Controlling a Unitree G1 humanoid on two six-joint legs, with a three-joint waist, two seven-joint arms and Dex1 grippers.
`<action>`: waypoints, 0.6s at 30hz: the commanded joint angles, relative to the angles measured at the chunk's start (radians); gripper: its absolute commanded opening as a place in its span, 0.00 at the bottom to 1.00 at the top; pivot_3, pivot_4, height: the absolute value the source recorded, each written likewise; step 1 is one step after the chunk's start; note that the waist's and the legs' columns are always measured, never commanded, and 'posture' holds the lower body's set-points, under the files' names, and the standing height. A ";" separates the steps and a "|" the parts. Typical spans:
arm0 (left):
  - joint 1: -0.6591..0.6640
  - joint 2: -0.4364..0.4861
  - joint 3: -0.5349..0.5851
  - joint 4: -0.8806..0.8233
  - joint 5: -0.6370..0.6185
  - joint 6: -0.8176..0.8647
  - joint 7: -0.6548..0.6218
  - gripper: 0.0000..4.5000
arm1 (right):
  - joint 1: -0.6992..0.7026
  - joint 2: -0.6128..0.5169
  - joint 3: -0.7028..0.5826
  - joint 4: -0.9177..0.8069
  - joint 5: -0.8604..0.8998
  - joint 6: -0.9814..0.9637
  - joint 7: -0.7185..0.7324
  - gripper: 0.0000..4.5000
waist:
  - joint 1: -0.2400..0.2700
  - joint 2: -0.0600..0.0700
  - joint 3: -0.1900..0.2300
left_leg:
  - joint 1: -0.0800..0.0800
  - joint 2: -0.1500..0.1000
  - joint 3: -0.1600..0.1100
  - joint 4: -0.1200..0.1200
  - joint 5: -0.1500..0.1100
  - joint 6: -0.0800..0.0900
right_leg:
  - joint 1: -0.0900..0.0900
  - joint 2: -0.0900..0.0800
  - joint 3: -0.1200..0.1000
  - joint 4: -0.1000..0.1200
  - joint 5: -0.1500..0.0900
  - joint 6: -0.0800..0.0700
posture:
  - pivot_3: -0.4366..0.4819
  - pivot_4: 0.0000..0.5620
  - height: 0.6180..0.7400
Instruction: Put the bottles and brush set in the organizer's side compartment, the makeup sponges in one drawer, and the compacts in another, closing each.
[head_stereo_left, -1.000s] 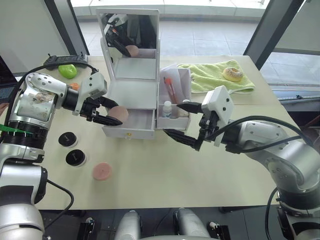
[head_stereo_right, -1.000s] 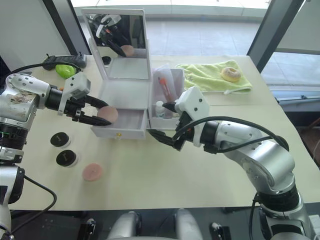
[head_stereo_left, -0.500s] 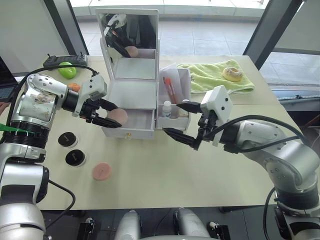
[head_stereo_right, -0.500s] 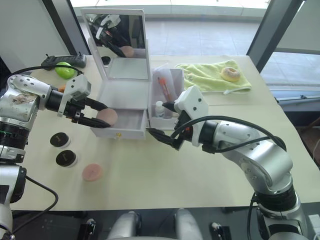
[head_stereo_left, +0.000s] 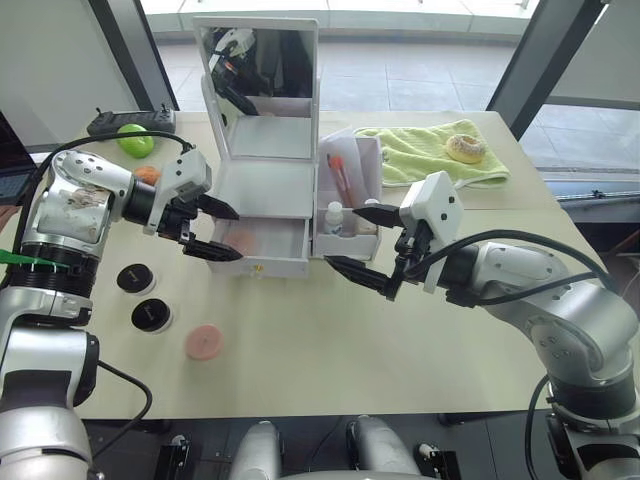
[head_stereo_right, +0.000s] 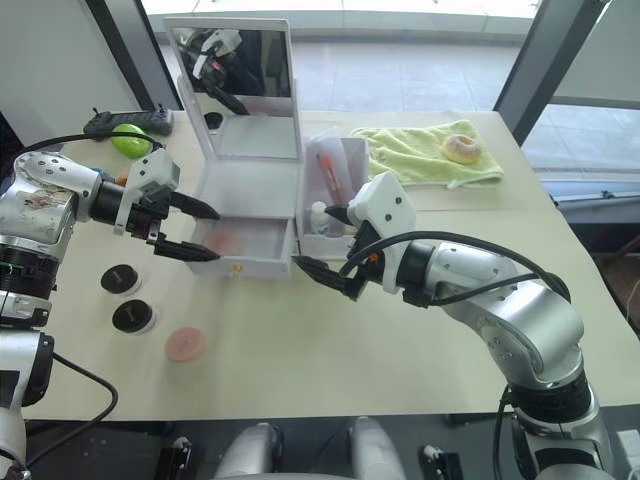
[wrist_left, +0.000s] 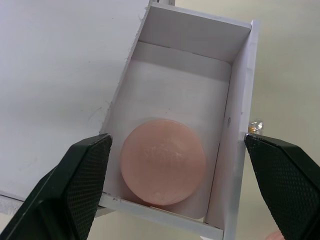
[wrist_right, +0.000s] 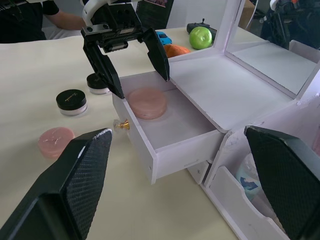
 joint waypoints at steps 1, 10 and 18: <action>-0.015 0.017 0.039 -0.005 -0.001 -0.009 0.003 0.99 | -0.022 0.007 -0.019 -0.027 0.004 -0.003 0.000 1.00 | 0.000 0.000 0.000 | 0.000 0.000 0.000 0.000 0.000 0.000 | 0.000 0.000 0.000 0.000 0.000 0.000 | 0.48 0.27 1.00; 0.035 0.135 0.127 -0.118 -0.161 0.152 -0.057 0.99 | 0.017 -0.032 -0.079 -0.039 0.019 -0.010 0.024 1.00 | -0.007 0.000 0.000 | 0.000 0.000 0.000 0.000 0.000 0.000 | -0.001 0.000 0.000 0.003 0.000 0.000 | 0.48 0.27 1.00; 0.421 0.293 0.409 -0.134 -0.156 0.163 0.137 0.99 | 0.386 -0.166 -0.413 -0.087 0.047 -0.002 0.090 1.00 | -0.001 0.000 0.000 | 0.003 0.000 0.000 0.000 0.000 0.000 | 0.000 0.000 0.000 0.008 -0.006 0.004 | 0.48 0.27 1.00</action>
